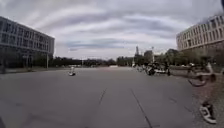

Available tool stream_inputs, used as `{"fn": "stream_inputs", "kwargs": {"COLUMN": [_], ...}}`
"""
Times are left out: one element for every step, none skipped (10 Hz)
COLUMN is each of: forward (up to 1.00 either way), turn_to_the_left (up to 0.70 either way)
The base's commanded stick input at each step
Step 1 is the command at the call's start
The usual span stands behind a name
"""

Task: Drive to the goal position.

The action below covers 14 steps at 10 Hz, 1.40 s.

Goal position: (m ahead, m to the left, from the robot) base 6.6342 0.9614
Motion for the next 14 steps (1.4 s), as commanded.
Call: {"fn": "stream_inputs", "kwargs": {"forward": [0.85,0.85,0.85,0.85,0.85,0.85,0.85,0.85,0.85,0.85,0.85,0.85,0.85,0.85], "turn_to_the_left": [-0.34,-0.34,-0.34,-0.34,-0.34,-0.34,-0.33,-0.12,0.0,0.0,0.0,0.0,0.0,0.0]}}
